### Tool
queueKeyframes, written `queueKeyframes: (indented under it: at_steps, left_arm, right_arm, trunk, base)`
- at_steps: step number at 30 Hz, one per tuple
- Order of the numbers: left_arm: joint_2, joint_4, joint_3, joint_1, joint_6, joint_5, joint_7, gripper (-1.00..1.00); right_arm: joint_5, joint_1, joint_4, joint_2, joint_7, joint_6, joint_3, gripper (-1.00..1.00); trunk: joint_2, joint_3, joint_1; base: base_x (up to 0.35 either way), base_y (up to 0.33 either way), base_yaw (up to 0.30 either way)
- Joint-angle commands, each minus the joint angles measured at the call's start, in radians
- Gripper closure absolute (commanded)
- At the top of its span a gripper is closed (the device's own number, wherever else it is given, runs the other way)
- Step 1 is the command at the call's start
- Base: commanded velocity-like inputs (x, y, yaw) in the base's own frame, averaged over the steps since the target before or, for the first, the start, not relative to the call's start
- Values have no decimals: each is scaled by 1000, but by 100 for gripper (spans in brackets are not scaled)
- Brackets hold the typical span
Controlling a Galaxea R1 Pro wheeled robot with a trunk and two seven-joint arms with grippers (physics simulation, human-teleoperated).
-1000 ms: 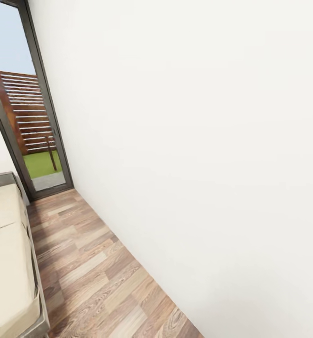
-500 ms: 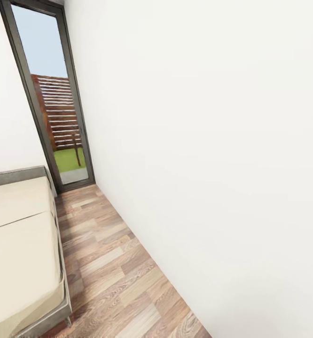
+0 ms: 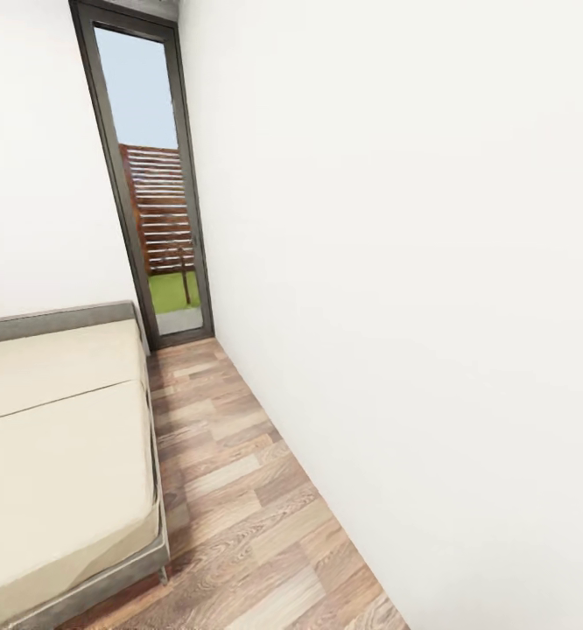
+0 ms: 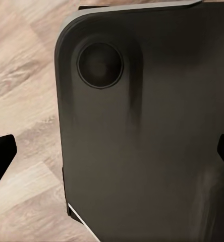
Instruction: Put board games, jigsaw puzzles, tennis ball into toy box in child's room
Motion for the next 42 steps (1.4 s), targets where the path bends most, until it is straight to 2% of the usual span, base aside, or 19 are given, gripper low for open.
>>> queueKeyframes:
  at_steps: [1,42]
  left_arm:
    - [0,0,0,0,-3,0,0,-100]
    - [-1,0,9,0,-3,5,0,-100]
  right_arm:
    - [1,0,0,0,0,-3,1,-100]
    - [1,0,0,-2,0,-3,-1,-100]
  trunk:
    - [0,-1,0]
    - [0,-1,0]
  base:
    - [0,0,280]
    - [0,0,281]
